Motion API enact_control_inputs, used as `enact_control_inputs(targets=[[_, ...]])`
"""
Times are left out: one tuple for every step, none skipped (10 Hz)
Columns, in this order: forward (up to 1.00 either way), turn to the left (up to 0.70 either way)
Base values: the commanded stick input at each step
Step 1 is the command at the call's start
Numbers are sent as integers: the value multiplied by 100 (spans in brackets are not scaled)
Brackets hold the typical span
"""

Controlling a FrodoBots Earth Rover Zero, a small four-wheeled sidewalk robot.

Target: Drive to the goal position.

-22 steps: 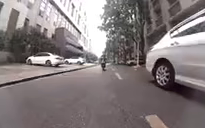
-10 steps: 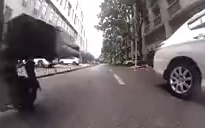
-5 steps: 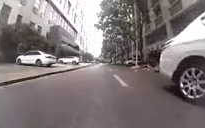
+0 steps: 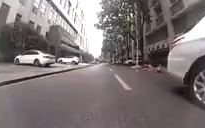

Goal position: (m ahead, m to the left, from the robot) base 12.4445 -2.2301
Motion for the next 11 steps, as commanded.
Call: enact_control_inputs(targets=[[70, -14], [70, -14], [70, -11], [70, -3], [70, 0], [70, 0], [70, 0], [70, 0], [70, 0], [70, 0], [70, 0]])
